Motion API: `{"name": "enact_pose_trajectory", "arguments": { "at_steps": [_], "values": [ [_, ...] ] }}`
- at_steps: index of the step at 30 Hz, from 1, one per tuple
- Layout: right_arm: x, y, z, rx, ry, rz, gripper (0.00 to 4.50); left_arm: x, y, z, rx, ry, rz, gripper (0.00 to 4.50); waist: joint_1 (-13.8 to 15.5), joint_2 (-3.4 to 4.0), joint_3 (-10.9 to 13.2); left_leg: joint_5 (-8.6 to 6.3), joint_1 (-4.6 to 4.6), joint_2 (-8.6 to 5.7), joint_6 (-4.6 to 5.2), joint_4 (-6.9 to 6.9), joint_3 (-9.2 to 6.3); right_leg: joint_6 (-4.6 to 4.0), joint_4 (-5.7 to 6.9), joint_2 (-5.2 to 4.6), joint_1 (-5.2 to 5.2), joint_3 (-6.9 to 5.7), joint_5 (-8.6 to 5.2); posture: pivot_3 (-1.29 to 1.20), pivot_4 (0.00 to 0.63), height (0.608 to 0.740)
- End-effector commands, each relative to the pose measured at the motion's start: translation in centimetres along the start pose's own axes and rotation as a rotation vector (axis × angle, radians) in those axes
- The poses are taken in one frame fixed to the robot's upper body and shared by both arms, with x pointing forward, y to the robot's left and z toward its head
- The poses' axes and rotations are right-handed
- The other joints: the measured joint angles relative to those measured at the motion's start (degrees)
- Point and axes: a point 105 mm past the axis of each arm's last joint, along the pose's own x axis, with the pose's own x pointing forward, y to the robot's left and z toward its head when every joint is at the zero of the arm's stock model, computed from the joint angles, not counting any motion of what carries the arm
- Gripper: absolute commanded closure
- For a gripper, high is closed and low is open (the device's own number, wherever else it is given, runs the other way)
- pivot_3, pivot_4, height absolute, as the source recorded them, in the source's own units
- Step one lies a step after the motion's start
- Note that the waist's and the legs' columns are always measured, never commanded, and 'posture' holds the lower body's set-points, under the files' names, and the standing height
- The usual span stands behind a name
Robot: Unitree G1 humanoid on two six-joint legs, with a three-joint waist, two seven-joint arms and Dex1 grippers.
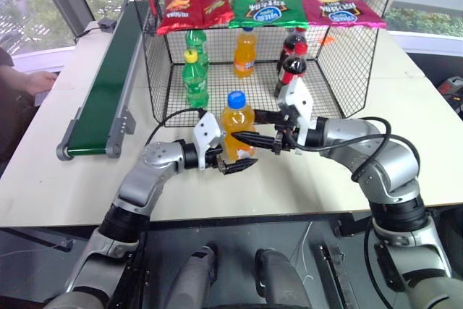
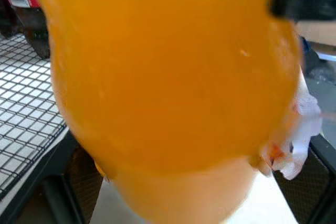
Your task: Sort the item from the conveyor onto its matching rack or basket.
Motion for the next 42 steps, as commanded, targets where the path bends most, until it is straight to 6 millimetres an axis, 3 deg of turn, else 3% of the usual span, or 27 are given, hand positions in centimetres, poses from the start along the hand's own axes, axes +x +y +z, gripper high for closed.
{"name": "enact_pose_trajectory", "arguments": {
  "at_steps": [1,13,22,42],
  "values": [
    [-0.1,-0.9,2.7,-0.070,-0.078,-0.056,2.34,-0.6,0.8,0.5,0.032,-0.002,0.076,0.06,0.00,0.00,0.00,0.00,0.00,0.00,0.00,0.00,0.00,0.00,0.01,0.00,0.00,0.00,0.00,0.00,0.150,0.738],
    [0.7,-5.5,3.5,-0.064,-0.134,-0.312,2.34,-4.8,4.4,-0.8,0.021,0.017,0.452,0.06,-0.03,0.00,0.00,-0.05,0.07,-0.02,-0.09,0.02,0.01,-0.01,0.20,0.02,-0.04,0.01,-0.01,0.00,0.150,0.738],
    [2.1,-10.2,3.6,-0.077,-0.176,-0.535,2.34,-5.0,5.3,0.3,0.026,-0.078,0.696,0.06,-0.04,0.00,0.00,0.01,0.09,-0.04,-0.03,0.03,0.03,0.18,0.29,0.07,-0.05,0.02,0.10,0.00,0.150,0.738],
    [5.5,-13.1,2.1,-0.074,-0.227,-0.602,2.34,-3.4,3.9,-1.1,-0.046,-0.036,0.672,0.06,-0.32,0.02,0.01,0.07,0.18,-0.02,-0.04,0.03,0.04,0.20,0.48,0.17,-0.08,0.05,0.12,0.00,0.150,0.738]
  ]
}}
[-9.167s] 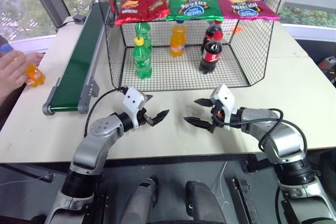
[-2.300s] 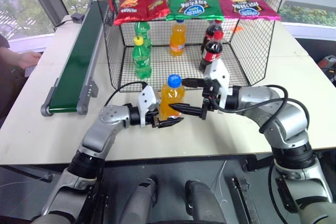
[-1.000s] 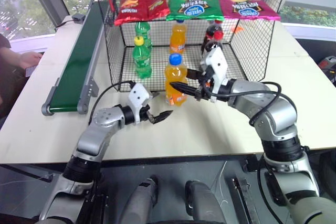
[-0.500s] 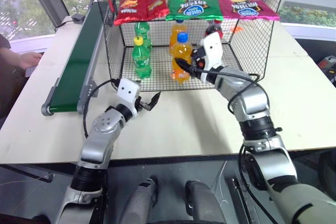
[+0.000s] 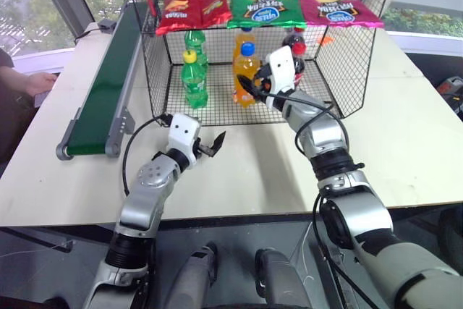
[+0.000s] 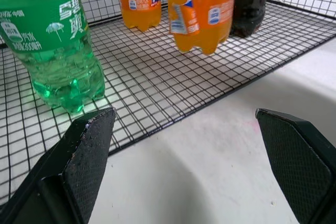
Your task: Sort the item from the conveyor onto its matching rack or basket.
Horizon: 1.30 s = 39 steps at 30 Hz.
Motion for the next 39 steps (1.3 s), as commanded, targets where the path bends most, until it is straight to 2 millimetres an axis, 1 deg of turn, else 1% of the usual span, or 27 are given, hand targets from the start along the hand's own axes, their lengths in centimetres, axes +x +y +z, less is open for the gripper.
{"name": "enact_pose_trajectory", "arguments": {
  "at_steps": [1,11,13,14,15,16,21,28,34,39],
  "values": [
    [0.7,-0.3,4.1,-0.030,-0.142,-0.010,2.34,-0.1,-0.2,1.3,0.022,-0.042,-0.010,0.06,-0.05,0.00,0.00,0.00,0.00,0.00,0.00,0.00,0.00,0.00,0.00,0.00,0.00,0.00,0.00,0.00,0.150,0.738],
    [1.1,-0.6,3.1,-0.023,-0.135,-0.017,2.34,-0.2,-0.1,1.2,0.029,-0.039,-0.009,0.06,-0.12,0.01,0.00,0.00,0.01,0.01,-0.01,-0.01,0.00,0.00,0.02,0.02,-0.01,0.01,0.00,0.00,0.150,0.738],
    [1.1,-0.6,2.8,-0.023,-0.130,-0.017,1.34,-0.2,-0.1,1.3,0.030,-0.040,-0.008,0.00,-0.11,0.01,0.00,0.00,0.01,0.01,-0.01,-0.01,0.00,0.00,0.01,0.02,-0.01,0.02,0.00,0.00,0.150,0.738],
    [1.1,-0.7,2.8,-0.023,-0.129,-0.017,0.97,-0.2,-0.1,1.3,0.031,-0.040,-0.008,0.00,-0.12,0.01,0.00,0.00,0.01,0.01,-0.01,-0.01,0.00,-0.01,0.01,0.02,-0.01,0.02,0.00,0.00,0.150,0.738],
    [1.1,-0.7,2.7,-0.023,-0.128,-0.017,0.44,-0.2,-0.1,1.3,0.031,-0.040,-0.008,0.00,-0.13,0.01,0.00,0.00,0.01,0.01,-0.01,-0.01,0.00,0.00,0.02,0.02,-0.01,0.02,0.00,0.00,0.150,0.738],
    [1.1,-0.6,2.6,-0.023,-0.126,-0.015,0.02,-0.2,0.0,1.3,0.032,-0.041,-0.007,0.00,-0.14,0.01,0.00,0.00,0.02,0.01,-0.01,-0.01,-0.01,0.00,0.02,0.02,-0.01,0.02,0.00,0.00,0.150,0.738],
    [1.1,-0.4,2.6,-0.025,-0.126,-0.003,0.02,-0.1,0.1,1.3,0.034,-0.042,-0.004,0.00,-0.16,0.02,0.00,0.00,0.05,0.02,-0.02,-0.01,-0.01,-0.01,0.04,0.04,0.00,0.02,0.00,0.00,0.150,0.738],
    [0.9,-0.6,3.2,-0.044,-0.130,0.010,0.02,-0.1,0.2,1.3,0.032,-0.041,-0.005,0.00,-0.15,0.02,0.00,0.00,0.05,0.02,-0.02,-0.01,-0.01,-0.01,0.04,0.04,0.00,0.04,0.00,0.00,0.150,0.738],
    [-0.3,-1.4,3.5,-0.072,-0.115,0.026,0.02,0.0,0.0,1.2,0.028,-0.041,-0.012,0.00,-0.02,0.02,0.00,0.00,0.05,0.02,-0.03,-0.01,-0.01,-0.01,0.04,0.04,0.00,0.04,0.00,0.00,0.150,0.738],
    [-1.9,-1.8,3.1,-0.102,-0.084,0.051,0.02,0.0,-0.3,1.0,0.031,-0.035,-0.027,0.00,0.09,0.02,0.00,-0.01,0.04,0.00,-0.04,0.00,-0.01,-0.02,0.04,0.02,0.01,0.04,-0.01,0.00,0.150,0.738]
  ]
}}
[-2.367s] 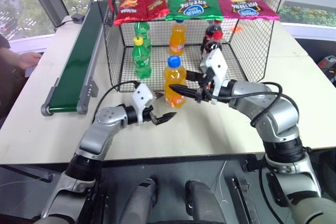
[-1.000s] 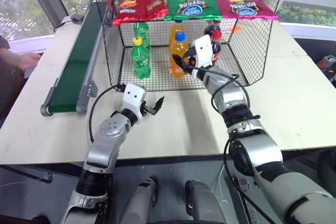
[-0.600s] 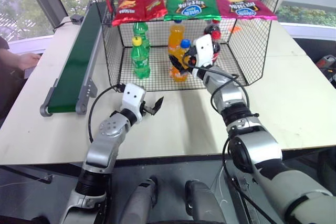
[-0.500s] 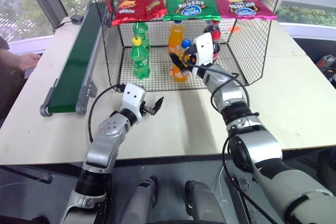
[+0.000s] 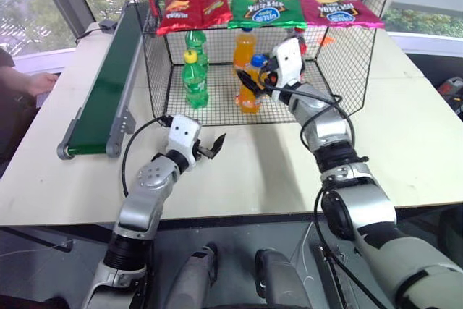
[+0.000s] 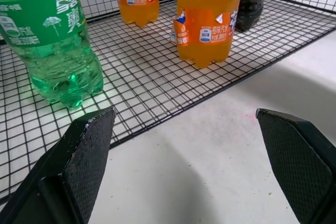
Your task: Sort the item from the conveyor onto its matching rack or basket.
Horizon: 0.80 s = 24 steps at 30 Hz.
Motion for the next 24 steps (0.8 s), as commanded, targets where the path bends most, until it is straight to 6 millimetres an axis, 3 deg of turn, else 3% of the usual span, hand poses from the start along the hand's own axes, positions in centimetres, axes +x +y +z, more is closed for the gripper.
{"name": "enact_pose_trajectory", "arguments": {
  "at_steps": [1,8,15,24],
  "values": [
    [-1.3,0.0,1.7,-0.045,-0.029,0.043,0.02,0.0,-0.4,1.1,0.020,-0.039,-0.025,0.00,0.03,0.00,0.00,0.00,0.00,0.00,0.01,0.00,0.00,0.00,0.00,0.00,0.00,0.00,0.00,0.00,0.150,0.738],
    [-7.2,2.8,-1.1,-0.051,0.135,0.274,0.02,-0.7,-0.5,0.3,0.041,-0.005,-0.074,0.00,0.13,0.00,-0.01,-0.04,-0.01,0.00,-0.06,0.00,-0.01,-0.05,-0.02,-0.05,0.01,-0.01,-0.05,0.00,0.150,0.738],
    [-12.4,5.1,-4.8,0.013,0.312,0.405,0.02,-1.5,-1.5,0.9,-0.011,-0.019,-0.191,0.00,0.14,0.00,-0.01,-0.08,-0.01,0.01,-0.11,0.01,0.01,-0.21,-0.05,-0.18,0.05,-0.01,-0.16,0.00,0.150,0.738],
    [-13.9,5.4,-6.0,0.058,0.361,0.388,0.02,-1.9,-1.8,0.0,-0.017,0.017,-0.220,0.00,0.22,-0.01,-0.01,-0.08,-0.02,0.02,-0.11,0.04,0.02,-0.21,-0.08,-0.23,0.06,-0.01,-0.16,0.00,0.150,0.738]
  ]
}}
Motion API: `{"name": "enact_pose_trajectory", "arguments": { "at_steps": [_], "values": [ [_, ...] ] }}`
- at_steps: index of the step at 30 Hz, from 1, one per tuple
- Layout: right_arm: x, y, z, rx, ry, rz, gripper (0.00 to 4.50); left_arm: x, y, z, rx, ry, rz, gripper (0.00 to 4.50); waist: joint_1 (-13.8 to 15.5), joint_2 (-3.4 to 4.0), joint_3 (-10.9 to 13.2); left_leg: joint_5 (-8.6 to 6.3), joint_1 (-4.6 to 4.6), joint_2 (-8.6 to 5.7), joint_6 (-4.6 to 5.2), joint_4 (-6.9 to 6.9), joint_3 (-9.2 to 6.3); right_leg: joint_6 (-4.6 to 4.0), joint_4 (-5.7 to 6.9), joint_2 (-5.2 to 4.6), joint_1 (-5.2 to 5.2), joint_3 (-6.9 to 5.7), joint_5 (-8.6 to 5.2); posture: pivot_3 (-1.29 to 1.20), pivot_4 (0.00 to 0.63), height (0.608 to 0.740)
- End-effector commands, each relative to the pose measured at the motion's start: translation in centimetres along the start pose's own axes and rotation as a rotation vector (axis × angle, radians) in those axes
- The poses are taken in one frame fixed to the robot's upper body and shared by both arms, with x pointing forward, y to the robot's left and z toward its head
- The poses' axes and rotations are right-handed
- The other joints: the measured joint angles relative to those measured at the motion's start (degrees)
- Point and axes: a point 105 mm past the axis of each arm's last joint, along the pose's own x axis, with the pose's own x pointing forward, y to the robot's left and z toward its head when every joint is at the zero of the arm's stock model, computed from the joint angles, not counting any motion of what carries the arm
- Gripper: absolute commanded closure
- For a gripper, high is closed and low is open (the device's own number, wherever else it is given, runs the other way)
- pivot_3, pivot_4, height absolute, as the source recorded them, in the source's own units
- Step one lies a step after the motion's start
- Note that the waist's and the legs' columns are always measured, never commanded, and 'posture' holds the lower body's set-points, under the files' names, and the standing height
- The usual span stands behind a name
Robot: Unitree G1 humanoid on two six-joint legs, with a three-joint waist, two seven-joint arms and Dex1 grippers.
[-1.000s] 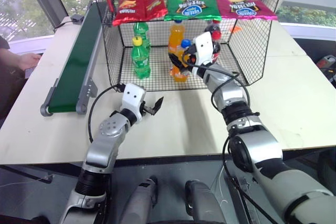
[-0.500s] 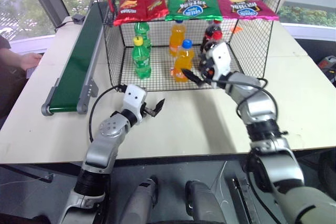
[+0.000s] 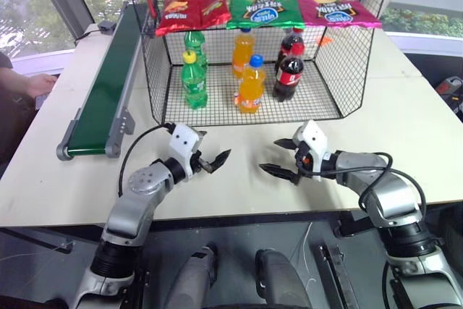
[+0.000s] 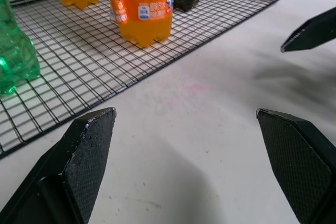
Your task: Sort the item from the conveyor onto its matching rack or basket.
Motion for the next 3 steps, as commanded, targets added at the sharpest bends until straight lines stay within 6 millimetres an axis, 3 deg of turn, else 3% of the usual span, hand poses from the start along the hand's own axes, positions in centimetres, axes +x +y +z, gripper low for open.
{"name": "enact_pose_trajectory", "arguments": {
  "at_steps": [1,3],
  "values": [
    [-0.53,0.02,1.09,-0.028,-0.037,-0.010,0.02,-0.20,-0.32,0.66,0.005,-0.021,-0.019,0.00,0.03,0.00,0.00,0.00,0.00,0.00,0.00,0.00,0.00,0.00,-0.01,0.00,0.00,0.00,0.00,0.00,0.150,0.738],
    [-0.52,0.00,1.13,-0.026,-0.039,-0.010,0.02,-0.22,-0.44,0.59,-0.008,-0.027,-0.029,0.00,0.05,0.00,0.00,0.00,-0.01,0.00,0.00,0.00,0.00,0.00,-0.04,0.00,0.01,0.00,0.00,0.00,0.150,0.738]
  ]
}}
